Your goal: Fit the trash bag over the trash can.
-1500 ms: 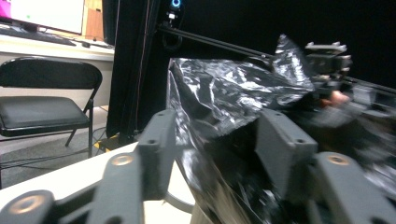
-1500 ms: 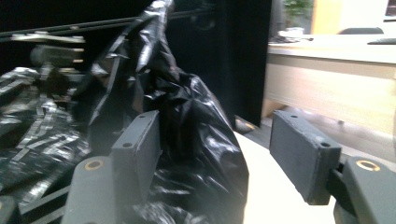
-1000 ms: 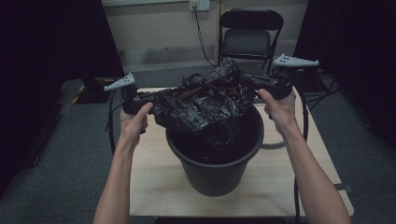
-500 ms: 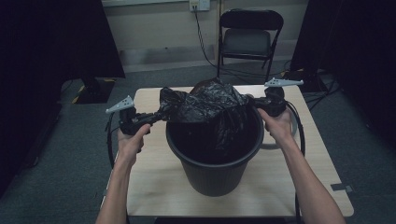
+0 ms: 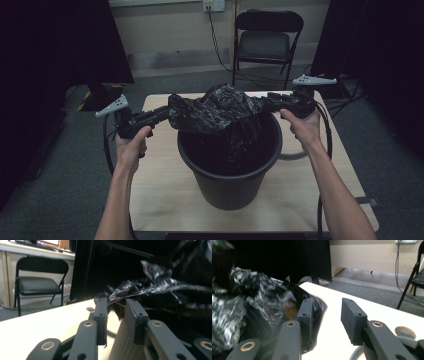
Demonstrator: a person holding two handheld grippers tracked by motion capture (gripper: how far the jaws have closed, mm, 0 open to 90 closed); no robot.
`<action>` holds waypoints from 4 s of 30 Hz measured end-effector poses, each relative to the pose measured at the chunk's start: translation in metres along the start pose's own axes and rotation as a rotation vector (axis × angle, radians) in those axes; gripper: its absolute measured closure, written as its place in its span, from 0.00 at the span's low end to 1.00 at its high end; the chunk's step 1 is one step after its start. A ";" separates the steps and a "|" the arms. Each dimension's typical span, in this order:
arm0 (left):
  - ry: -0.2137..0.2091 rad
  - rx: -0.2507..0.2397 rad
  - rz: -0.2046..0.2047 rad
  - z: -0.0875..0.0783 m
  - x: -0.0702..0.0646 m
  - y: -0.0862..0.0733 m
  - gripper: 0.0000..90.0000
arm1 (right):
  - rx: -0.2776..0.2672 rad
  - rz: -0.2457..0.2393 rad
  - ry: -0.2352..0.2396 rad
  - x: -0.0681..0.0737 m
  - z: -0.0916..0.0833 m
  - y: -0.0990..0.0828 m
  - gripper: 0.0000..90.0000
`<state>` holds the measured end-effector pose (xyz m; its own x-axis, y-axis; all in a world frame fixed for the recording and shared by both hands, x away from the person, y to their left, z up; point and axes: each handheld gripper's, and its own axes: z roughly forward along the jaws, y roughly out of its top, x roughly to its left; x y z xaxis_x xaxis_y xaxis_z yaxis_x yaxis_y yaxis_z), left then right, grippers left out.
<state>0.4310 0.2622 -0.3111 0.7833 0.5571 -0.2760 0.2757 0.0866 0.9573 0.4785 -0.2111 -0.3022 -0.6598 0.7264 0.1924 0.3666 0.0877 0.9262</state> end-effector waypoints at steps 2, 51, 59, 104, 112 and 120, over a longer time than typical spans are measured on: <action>-0.001 -0.012 -0.011 0.001 0.001 0.004 0.78 | -0.006 -0.005 -0.017 0.001 -0.003 0.006 0.67; -0.096 -0.078 0.021 0.010 -0.032 0.010 0.46 | -0.036 -0.090 0.210 0.031 -0.015 0.017 1.00; -0.150 -0.003 0.066 0.021 -0.035 0.007 0.75 | -0.026 -0.131 0.204 0.044 -0.008 0.026 1.00; -0.097 0.023 0.145 -0.057 -0.060 -0.047 0.66 | -0.034 -0.025 0.072 0.006 -0.028 -0.031 0.76; -0.092 0.012 0.117 -0.066 -0.056 -0.048 0.57 | -0.070 -0.013 0.052 0.002 -0.031 -0.020 0.70; -0.061 0.018 0.103 -0.079 -0.048 -0.052 0.49 | -0.074 -0.017 0.049 0.002 -0.027 -0.015 0.71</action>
<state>0.3349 0.2961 -0.3407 0.8403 0.5108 -0.1818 0.2020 0.0163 0.9792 0.4539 -0.2288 -0.3071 -0.6974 0.6911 0.1899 0.3064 0.0480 0.9507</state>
